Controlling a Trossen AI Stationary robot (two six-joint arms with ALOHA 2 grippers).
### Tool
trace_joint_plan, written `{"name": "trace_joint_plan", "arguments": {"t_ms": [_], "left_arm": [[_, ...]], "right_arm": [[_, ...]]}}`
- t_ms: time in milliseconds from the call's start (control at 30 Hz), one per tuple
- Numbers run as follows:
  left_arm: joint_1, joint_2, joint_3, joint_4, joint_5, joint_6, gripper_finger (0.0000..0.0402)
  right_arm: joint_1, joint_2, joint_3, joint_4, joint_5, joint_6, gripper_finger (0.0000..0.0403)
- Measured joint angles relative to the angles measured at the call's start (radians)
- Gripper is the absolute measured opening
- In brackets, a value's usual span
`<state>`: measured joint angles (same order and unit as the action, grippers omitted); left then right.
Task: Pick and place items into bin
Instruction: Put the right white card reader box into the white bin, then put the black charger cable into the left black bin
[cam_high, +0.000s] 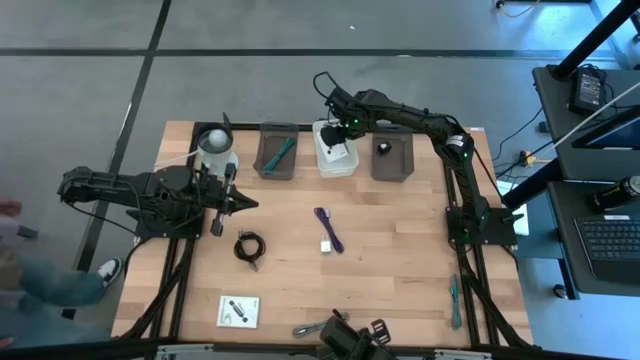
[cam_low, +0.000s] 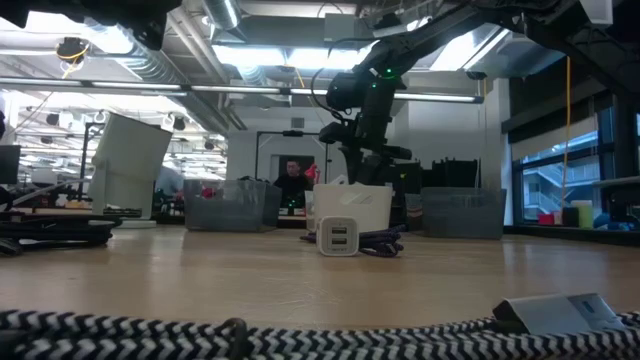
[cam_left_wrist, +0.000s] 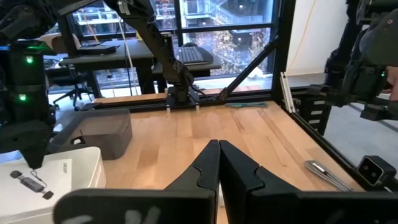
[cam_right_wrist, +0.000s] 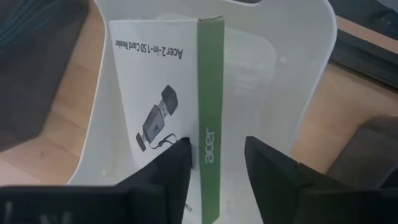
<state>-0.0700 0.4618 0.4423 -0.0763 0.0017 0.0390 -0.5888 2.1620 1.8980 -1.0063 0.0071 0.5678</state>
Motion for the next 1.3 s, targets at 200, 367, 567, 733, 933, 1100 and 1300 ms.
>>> {"name": "trace_joint_plan", "arguments": {"t_ms": [200,367,567,733,933,1100,1300], "left_arm": [[0.0,0.0,0.0,-0.004,0.002,-0.001,0.0003],[0.0,0.0,0.0,-0.004,0.002,-0.001,0.0003],[0.0,-0.001,0.0,-0.004,0.001,-0.001,0.0003],[0.0,0.0,0.0,-0.004,-0.001,0.0,0.0003],[0.0,-0.001,0.0,-0.004,-0.001,-0.001,0.0003],[0.0,-0.002,0.0,-0.005,-0.001,-0.001,0.0003],[0.0,-0.012,0.0,-0.007,-0.001,-0.001,0.0003]], "right_arm": [[0.0,-0.001,0.0,-0.043,0.048,-0.013,0.0179],[0.0,-0.002,0.0,-0.05,0.046,-0.037,0.0174],[0.0,-0.002,0.0,-0.053,0.016,-0.057,0.0153],[0.0,-0.002,0.0,-0.038,-0.024,-0.064,0.0135],[-0.001,-0.002,0.001,-0.005,-0.06,-0.106,0.0115],[-0.001,-0.002,0.002,0.015,-0.049,-0.097,0.0098],[-0.003,-0.003,0.002,0.002,-0.036,-0.075,0.0075]]}}
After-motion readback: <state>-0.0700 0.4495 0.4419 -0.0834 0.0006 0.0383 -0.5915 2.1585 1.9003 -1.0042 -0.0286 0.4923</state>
